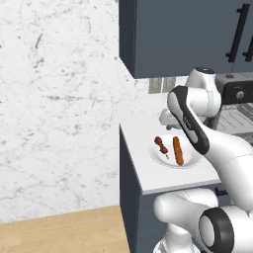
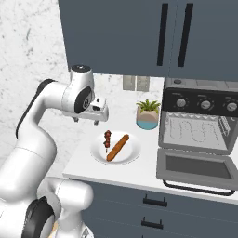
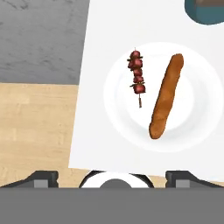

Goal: Pick up the kebab skewer and baguette bread, and place them inside the toaster oven. Close the toaster oven door and start by setting the timer.

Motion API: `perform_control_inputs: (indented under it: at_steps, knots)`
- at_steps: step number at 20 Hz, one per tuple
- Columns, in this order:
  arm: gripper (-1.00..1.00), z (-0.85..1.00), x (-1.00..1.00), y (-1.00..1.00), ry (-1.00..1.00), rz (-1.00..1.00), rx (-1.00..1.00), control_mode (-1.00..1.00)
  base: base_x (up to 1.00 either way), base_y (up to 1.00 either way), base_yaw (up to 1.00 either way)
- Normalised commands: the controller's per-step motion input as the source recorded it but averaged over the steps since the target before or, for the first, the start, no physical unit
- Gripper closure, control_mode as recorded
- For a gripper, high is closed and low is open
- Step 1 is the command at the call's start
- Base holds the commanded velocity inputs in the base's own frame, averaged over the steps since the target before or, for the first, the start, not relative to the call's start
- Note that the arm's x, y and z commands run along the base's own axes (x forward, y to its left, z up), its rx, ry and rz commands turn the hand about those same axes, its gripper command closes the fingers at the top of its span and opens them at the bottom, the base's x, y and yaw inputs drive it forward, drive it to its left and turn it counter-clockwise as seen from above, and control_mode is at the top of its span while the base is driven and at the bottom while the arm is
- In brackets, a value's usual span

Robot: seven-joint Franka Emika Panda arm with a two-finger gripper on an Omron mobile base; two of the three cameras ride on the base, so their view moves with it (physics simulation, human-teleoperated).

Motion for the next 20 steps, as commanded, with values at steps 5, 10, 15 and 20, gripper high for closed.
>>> perform_control_inputs:
  at_steps: [5, 10, 15, 20]
  knots:
    - [-1.0, -0.6, -0.15, -0.69, 0.0, -0.11, -0.03, -1.0, 0.0, 0.0, 0.0]
    - [-1.0, -0.52, 0.02, -0.42, 0.0, -0.11, -0.06, -1.0, 0.0, 0.0, 0.0]
    - [-1.0, -0.58, 0.23, -0.23, -0.01, -0.05, 0.0, -1.0, 0.0, 0.0, 0.0]
    - [-1.0, -0.44, 0.52, 0.0, -0.06, 0.0, 0.0, -1.0, 0.0, 0.0, 0.0]
